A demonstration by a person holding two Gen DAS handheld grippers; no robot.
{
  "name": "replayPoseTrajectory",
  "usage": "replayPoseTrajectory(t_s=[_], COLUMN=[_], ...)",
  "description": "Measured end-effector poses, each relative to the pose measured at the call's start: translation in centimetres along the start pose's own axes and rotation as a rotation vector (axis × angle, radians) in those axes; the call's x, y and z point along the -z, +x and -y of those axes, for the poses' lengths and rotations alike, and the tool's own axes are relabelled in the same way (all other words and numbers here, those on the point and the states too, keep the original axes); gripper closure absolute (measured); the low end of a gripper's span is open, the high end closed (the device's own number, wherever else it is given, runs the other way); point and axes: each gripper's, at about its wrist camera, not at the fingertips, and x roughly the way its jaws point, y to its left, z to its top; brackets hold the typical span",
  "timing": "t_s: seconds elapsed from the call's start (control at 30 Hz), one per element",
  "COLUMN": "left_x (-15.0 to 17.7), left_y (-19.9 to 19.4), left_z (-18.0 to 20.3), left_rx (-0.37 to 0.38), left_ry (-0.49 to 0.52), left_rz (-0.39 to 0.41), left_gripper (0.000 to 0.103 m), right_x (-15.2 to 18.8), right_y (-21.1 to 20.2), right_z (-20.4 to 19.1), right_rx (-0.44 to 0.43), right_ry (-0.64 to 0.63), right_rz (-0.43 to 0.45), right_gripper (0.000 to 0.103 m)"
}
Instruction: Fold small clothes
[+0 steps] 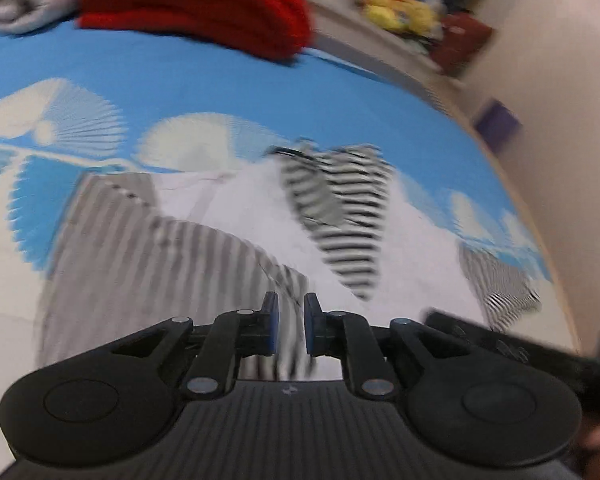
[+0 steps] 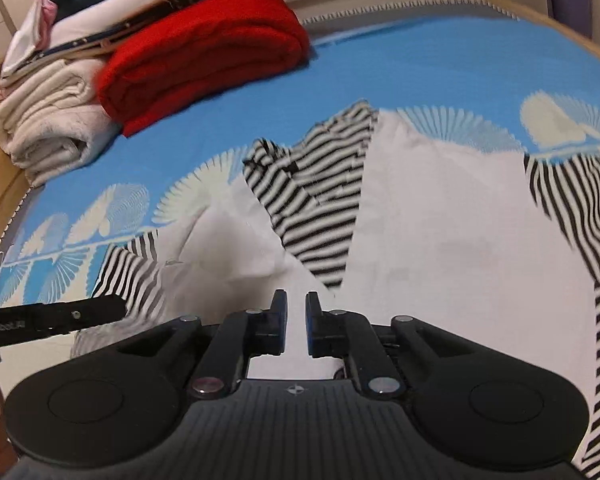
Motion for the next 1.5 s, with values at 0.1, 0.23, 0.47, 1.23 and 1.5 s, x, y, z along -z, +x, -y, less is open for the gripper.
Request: replayPoseTrajectory(t_s=[0.1,0.23,0.47,1.23,1.5], left_x=[-1.6,-2.9,-3.2,-3.3,-1.0], left_y=[-0.6,-1.1,-3.0,-3.5,1.0], left_z=[-2.7,-5.2,-6.6,-7.0,-2.4], left_rx=[-0.060,-0.156,-0.171,-0.216,-0.167], left_ry=[-0.064,-0.085,-0.091,-0.082,0.063], left_rz=[0.047,0.081,0.095,0.114,-0.013], left_gripper=[0.089,0.089,0.089,0.089,0.089], right_x=[0.3,1.1,3.3,-3.7,-2.6], right_y=[1.2,3.8,7.8,-2.6,-0.8], right_z=[0.2,-0.4,-1.3,10.4,13.9], right_rx=[-0.024,-0.038,0.079,0.147,0.206], right_ry=[0.043,0.093,0.173,0.211,0.301], right_rz=[-0.033,-0.121,-0.198,0.270,0.207], right_gripper=[0.076,0.068,0.057,0.099,0.095])
